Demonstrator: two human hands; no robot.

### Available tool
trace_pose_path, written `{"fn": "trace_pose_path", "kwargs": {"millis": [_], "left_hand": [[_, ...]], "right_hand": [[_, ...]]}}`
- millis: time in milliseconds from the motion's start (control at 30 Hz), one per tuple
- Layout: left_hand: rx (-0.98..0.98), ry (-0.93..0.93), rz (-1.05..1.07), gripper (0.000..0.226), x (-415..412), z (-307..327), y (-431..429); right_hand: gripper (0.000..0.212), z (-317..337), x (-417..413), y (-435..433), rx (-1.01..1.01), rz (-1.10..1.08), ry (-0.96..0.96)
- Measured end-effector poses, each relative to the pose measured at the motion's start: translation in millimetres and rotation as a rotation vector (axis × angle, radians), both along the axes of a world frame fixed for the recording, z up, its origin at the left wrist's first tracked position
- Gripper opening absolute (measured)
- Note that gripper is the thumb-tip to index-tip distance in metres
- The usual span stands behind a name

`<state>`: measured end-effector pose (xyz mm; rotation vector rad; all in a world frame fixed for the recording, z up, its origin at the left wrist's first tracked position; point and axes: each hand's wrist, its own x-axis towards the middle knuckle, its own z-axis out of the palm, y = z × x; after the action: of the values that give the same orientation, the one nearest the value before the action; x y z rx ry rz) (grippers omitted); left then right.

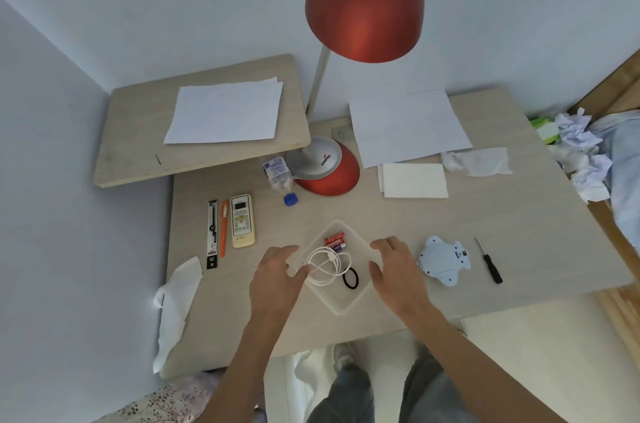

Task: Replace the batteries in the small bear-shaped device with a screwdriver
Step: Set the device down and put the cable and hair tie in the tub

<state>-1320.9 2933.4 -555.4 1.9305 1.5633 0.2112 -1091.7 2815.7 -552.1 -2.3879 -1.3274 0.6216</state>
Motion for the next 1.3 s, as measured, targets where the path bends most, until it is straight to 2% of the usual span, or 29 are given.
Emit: {"fn": "trace_pose_path", "kwargs": {"millis": [167, 267, 400, 500, 633, 767, 900, 1033, 1200, 1300], "left_hand": [[0.023, -0.039, 0.040, 0.087, -4, 16, -15], [-0.021, -0.088, 0.078, 0.094, -1, 21, -41], [-0.165, -0.193, 0.205, 0.101, 8, 12, -75], [-0.233, -0.237, 0.250, 0.102, 18, 6, -91], [-0.215, -0.256, 0.270, 0.099, 31, -5, -100], [-0.186, -0.266, 0.265, 0.094, 42, -22, -101], [-0.158, -0.272, 0.307, 0.091, 50, -26, -102], [-0.155, -0.239, 0.391, 0.098, 50, -28, -102], [-0.157, -0.214, 0.392, 0.088, 49, -39, -99], [-0.158, -0.259, 0.418, 0.099, 49, -43, -100]], "right_hand": [[0.044, 9, 8, -12, 0.050, -0.010, 0.009], [0.044, 13, 16, -31, 0.107, -0.048, 0.019], [0.043, 18, 41, -70, 0.154, -0.206, 0.005], [0.047, 13, 73, -100, 0.114, -0.293, -0.027], [0.048, -5, 118, -131, 0.009, -0.375, -0.118], [0.054, -28, 153, -148, -0.126, -0.339, -0.182], [0.058, -45, 177, -152, -0.180, -0.264, -0.181], [0.055, -61, 191, -151, -0.240, -0.222, -0.151], [0.047, -69, 194, -145, -0.234, -0.188, -0.132], [0.045, -72, 197, -140, -0.237, -0.171, -0.133]]}}
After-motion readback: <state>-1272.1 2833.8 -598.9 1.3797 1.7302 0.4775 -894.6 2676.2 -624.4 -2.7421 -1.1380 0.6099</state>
